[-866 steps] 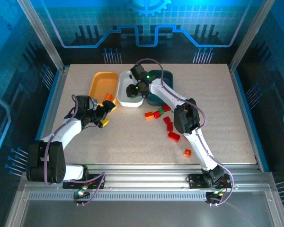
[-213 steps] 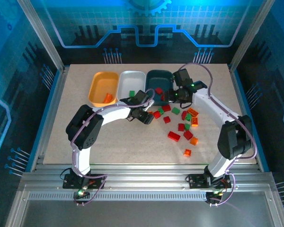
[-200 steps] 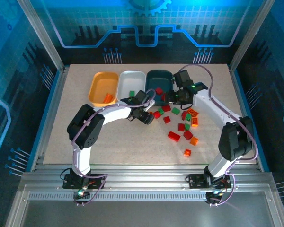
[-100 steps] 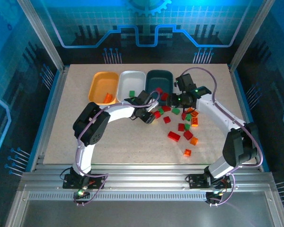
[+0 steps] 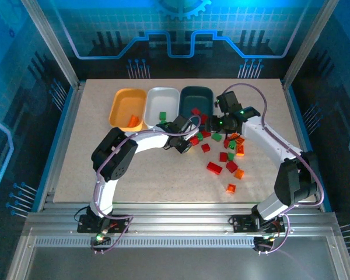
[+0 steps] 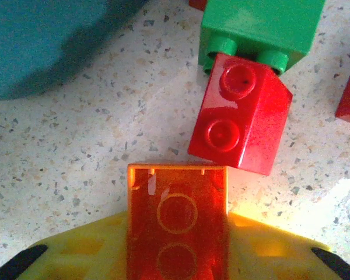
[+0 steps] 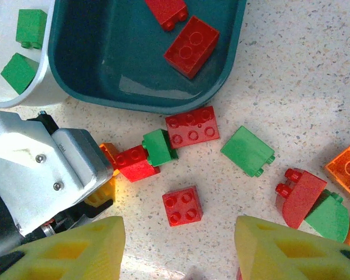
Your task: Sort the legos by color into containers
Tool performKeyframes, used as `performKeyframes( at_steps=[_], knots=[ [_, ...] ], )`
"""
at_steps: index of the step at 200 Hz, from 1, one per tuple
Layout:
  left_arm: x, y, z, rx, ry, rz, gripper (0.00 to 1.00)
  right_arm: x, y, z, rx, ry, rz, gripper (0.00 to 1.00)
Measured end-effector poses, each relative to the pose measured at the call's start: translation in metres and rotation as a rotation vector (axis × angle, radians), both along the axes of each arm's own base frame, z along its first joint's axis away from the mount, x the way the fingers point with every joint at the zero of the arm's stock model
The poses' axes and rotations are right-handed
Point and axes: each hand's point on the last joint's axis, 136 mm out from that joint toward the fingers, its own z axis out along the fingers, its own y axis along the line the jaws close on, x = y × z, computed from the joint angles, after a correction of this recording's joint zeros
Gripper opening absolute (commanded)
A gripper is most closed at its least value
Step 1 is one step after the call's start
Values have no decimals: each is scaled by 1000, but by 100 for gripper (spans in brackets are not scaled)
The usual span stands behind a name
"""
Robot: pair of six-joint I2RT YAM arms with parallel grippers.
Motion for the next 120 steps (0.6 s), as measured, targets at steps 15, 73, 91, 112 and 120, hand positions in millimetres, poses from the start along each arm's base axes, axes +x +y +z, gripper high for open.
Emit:
performKeyframes(
  at_steps=[15,73,91,112,120],
  knots=[
    [0,0,0,7,-7,3,33,0,0,-1,2,0,1,54],
    [-9,2,2,21,-13,-2,29,-1,0,-4,1,4,1,54],
    [-26,2,6,35,1,-18,28,-1,0,-4,1,3,1,54],
    [-42,4,20,33,-5,-30,28,0,0,-4,2,-1,0,53],
    [-47,5,28,25,-11,-24,27,0,-1,-5,3,-1,-1,53]
  ],
)
